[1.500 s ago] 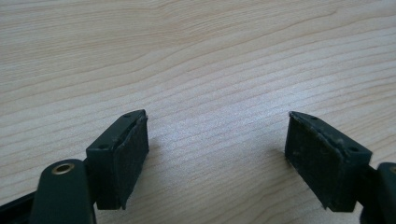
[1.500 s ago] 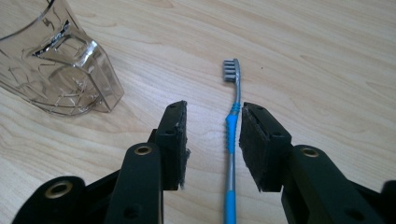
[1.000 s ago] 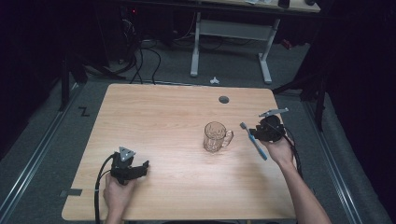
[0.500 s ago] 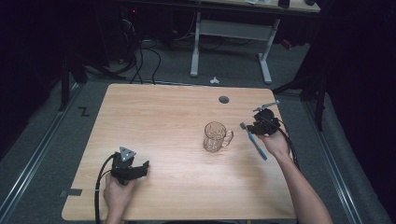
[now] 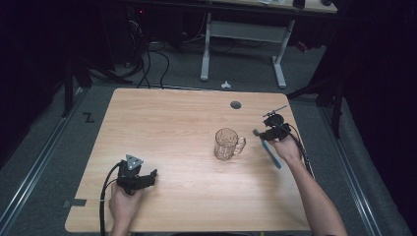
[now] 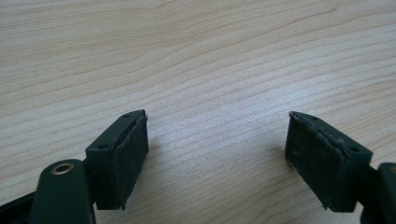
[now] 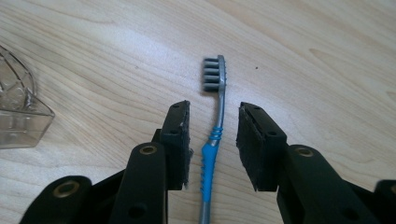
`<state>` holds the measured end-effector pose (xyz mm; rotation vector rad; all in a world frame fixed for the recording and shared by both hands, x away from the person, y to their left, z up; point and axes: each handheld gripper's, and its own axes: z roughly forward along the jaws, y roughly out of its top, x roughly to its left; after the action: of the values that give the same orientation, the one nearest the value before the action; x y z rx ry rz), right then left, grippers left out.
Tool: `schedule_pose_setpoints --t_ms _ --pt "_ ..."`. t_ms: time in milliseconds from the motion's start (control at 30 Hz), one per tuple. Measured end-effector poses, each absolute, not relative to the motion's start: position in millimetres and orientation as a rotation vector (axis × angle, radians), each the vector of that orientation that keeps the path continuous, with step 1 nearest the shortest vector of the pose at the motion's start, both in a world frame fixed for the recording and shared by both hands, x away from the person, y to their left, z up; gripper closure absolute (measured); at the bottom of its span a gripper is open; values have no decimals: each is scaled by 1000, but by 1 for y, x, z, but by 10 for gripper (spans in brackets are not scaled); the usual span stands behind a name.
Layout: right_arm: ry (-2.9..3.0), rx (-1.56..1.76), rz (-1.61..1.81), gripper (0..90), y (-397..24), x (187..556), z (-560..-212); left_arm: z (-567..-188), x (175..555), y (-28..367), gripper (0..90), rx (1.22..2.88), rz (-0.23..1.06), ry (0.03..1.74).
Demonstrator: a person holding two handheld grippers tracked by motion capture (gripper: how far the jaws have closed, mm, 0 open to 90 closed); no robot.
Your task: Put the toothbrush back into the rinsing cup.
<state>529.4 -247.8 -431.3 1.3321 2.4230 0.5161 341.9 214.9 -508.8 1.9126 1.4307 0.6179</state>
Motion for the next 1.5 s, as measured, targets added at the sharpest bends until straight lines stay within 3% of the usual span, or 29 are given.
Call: schedule_pose_setpoints --t_ms 600,1200,1500 --pt "2498 1428 377 654 -247 545 -457 -509 342 215 220 1917 618 1429" --pt "2583 1469 294 791 -242 555 -460 -509 342 215 220 1918 618 1429" --pt "2594 1462 277 796 -241 553 -460 -509 342 215 220 1919 617 1427"
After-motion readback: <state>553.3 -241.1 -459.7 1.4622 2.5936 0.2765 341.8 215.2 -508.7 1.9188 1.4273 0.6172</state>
